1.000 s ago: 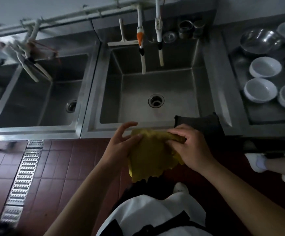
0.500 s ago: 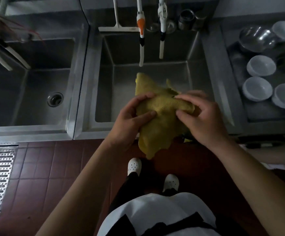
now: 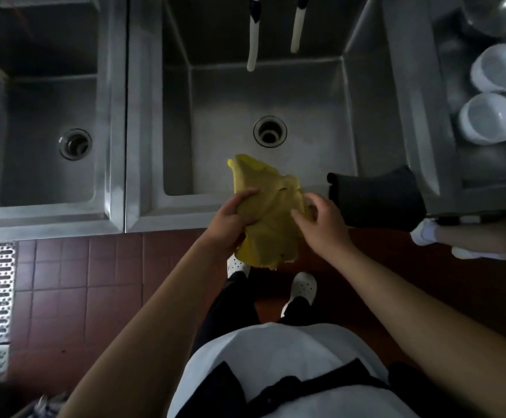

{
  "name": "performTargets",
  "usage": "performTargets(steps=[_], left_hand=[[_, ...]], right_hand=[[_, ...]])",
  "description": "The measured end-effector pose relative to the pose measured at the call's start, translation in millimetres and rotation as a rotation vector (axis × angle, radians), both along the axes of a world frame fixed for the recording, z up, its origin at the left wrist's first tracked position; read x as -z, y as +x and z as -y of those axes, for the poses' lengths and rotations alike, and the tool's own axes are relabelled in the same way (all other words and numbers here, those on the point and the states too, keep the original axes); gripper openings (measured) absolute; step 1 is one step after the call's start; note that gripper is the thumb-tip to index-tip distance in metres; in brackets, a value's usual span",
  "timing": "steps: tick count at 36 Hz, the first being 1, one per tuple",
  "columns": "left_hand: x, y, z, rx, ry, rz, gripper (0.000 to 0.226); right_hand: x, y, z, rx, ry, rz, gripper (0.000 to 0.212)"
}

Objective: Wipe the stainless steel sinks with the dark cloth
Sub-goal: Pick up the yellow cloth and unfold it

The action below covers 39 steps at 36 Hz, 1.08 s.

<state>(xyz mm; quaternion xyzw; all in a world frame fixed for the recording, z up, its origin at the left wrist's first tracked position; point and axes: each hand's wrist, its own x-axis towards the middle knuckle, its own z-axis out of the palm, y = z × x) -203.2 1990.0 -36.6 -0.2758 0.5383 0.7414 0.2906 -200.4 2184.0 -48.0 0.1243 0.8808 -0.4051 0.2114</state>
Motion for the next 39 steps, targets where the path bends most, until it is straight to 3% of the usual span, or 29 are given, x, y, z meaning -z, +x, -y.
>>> performTargets(steps=[3,7,10,14,19,27,30,35,36,39], left_hand=[[-14,6,1,-0.033,0.137,-0.011,0.056],[-27,15,2,0.008,0.260,-0.035,0.060],[-25,20,3,-0.015,0.317,-0.014,0.063],[-11,27,1,0.009,0.272,0.039,0.060],[6,43,-11,0.006,0.115,0.051,0.053],[1,53,-20,-0.025,-0.046,-0.015,0.034],[-2,54,-18,-0.021,-0.029,-0.002,0.044],[6,55,-9,-0.094,0.030,0.105,0.090],[9,55,-8,-0.101,0.030,0.128,0.090],[11,51,-11,-0.059,-0.060,0.096,0.061]], right_hand=[[-9,-4,2,0.237,-0.225,0.112,0.042],[-27,-6,0,0.393,-0.769,0.417,0.028],[-31,-8,-8,0.398,-0.897,0.574,0.028],[-27,-9,-16,0.395,-0.829,0.668,0.023],[-11,-1,-15,0.433,-0.712,0.674,0.033],[-5,13,-17,0.445,-0.793,0.742,0.027],[-7,17,-15,0.381,-0.744,0.699,0.026],[-5,31,-9,0.354,-0.603,0.505,0.024],[-7,33,-7,0.355,-0.565,0.436,0.021],[-8,34,-7,0.351,-0.480,0.290,0.020]])
